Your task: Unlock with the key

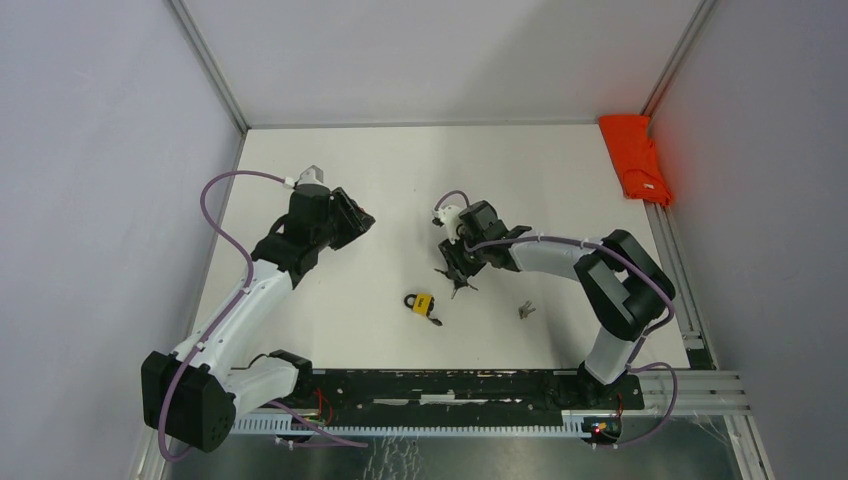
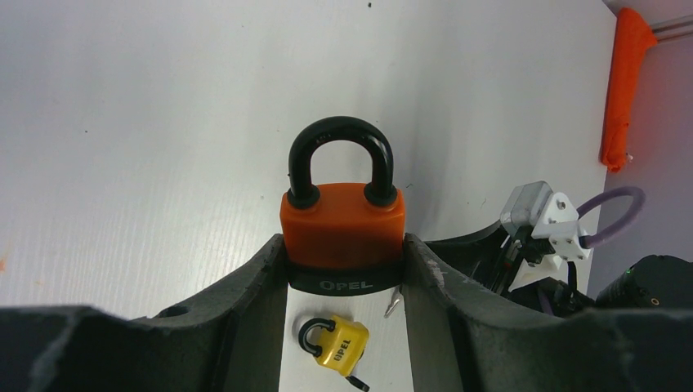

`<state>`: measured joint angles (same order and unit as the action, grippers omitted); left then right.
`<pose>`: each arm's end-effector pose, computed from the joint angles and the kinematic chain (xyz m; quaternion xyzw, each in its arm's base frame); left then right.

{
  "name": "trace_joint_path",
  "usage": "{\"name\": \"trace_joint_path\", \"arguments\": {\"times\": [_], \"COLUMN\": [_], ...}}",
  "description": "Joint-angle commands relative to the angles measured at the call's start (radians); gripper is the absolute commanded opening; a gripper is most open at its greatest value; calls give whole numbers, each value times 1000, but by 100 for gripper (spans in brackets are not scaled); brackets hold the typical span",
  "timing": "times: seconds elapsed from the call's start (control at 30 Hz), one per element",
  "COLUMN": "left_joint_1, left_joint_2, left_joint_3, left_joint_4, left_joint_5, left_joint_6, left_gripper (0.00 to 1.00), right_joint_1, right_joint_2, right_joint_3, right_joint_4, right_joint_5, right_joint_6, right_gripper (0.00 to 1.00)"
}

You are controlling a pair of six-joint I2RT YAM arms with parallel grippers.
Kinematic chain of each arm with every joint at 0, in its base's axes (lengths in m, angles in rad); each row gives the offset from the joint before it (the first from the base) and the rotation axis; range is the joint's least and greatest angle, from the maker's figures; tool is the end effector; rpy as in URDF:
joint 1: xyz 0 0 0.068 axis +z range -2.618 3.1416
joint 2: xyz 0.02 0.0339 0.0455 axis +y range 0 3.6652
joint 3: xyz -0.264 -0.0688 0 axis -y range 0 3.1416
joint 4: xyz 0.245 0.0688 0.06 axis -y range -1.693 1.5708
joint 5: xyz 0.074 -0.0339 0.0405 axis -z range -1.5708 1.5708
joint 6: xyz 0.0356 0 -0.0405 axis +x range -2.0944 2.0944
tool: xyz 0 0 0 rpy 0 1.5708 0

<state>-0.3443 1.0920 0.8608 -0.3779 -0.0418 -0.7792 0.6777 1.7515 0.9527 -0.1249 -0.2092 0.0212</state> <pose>0.2269 -0.0798 0.2874 -0.2007 0.8635 -0.2306 0.4012 0.2656 0.2233 0.1527 -0.3354 0.8819 0.2013 0.2632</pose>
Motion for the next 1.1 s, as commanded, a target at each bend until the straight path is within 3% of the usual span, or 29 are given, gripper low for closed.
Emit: {"name": "trace_joint_path", "arguments": {"times": [0.0, 0.27, 0.57, 0.63, 0.73, 0.8, 1.07], "left_joint_1": [2, 2, 4, 3, 3, 3, 3], "left_joint_2": [-30, -33, -34, -32, -32, -32, -30], "left_joint_3": [6, 3, 0, 0, 1, 3, 17], "left_joint_4": [83, 79, 81, 83, 84, 83, 77], "left_joint_5": [13, 11, 17, 22, 24, 23, 21], "left_joint_6": [43, 46, 46, 44, 41, 41, 46], "left_gripper": [2, 2, 2, 2, 2, 2, 2], "right_joint_1": [32, 111, 120, 120, 120, 120, 119], "right_joint_2": [42, 88, 60, 63, 73, 77, 0], "right_joint_3": [-4, 36, -60, -69, -68, -57, -20], "right_joint_4": [-54, -123, -133, -134, -133, -134, -141], "right_joint_5": [-10, 81, 192, 203, 203, 226, 394], "right_joint_6": [-12, -13, -7, -11, -13, -12, 12], "right_gripper": [44, 42, 40, 32, 9, 0, 0]}}
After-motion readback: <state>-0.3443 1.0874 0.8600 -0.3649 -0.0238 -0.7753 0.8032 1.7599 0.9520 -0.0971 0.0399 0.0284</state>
